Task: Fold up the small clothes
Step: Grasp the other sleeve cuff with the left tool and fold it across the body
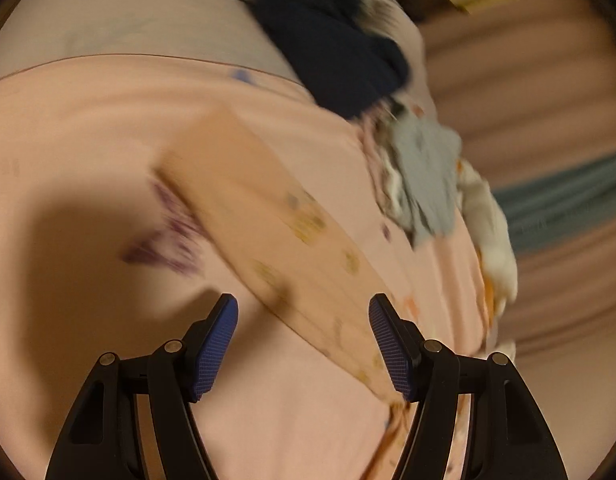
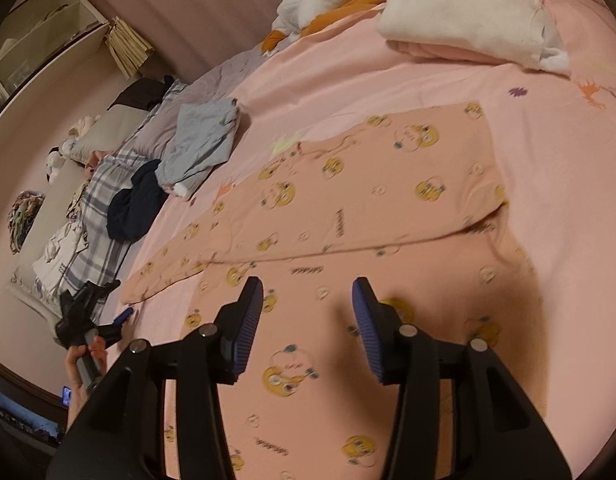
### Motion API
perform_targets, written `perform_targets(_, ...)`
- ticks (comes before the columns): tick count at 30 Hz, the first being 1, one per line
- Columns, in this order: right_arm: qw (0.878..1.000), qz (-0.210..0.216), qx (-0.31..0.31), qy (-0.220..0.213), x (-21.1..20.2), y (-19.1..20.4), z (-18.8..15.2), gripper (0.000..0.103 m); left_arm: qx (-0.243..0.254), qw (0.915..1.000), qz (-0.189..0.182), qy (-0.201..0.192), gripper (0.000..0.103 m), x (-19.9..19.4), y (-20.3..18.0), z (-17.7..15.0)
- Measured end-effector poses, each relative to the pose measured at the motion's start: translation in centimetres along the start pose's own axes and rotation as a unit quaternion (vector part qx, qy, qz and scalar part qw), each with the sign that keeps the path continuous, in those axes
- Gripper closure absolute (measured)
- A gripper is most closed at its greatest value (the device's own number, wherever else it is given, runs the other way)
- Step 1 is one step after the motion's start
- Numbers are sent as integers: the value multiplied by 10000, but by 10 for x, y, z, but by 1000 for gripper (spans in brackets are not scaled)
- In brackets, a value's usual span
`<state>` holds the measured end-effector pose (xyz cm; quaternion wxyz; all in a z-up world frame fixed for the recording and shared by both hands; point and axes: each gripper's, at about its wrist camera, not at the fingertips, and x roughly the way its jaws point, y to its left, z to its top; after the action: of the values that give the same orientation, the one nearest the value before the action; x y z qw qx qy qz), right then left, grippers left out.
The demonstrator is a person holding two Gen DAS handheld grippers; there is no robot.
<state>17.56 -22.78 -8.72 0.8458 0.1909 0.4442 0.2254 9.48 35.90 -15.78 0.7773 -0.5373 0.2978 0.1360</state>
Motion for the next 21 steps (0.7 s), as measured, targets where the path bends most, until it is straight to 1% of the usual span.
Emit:
perform_targets(4,10000,8,8,55,5,8,-3,56,-326,9994,-81,-80,36,8,18,13)
perform_targets(6,10000,6,9,67,7,11,-4,56,-471,9986,-195,-135,37,12,26,25)
perform_targets(8,10000,-10,-6,93,10,14,-5,56,-516,9981,-243,-234,37,12,28,33)
perform_targets(14,9997,-91,-17,225,19,16,-10,56,-525,9977,-105,-409,37,19,32,54)
perform_targets(15,9997,-87,12,247,21,15,-10,56,-521,9977,-76,-432,38,19,31,56)
perform_targets(17,9995,-76,73,298,24,14,-11,56,-449,9979,25,-456,43,22,29,59)
perform_targets(19,9993,-98,110,329,26,13,-12,56,-310,9983,218,-432,58,27,27,61)
perform_targets(20,9993,-94,117,342,27,14,-12,56,-261,9984,284,-423,63,26,29,61)
perform_targets(21,9993,-94,118,355,28,14,-13,56,-208,9983,372,-390,71,26,29,61)
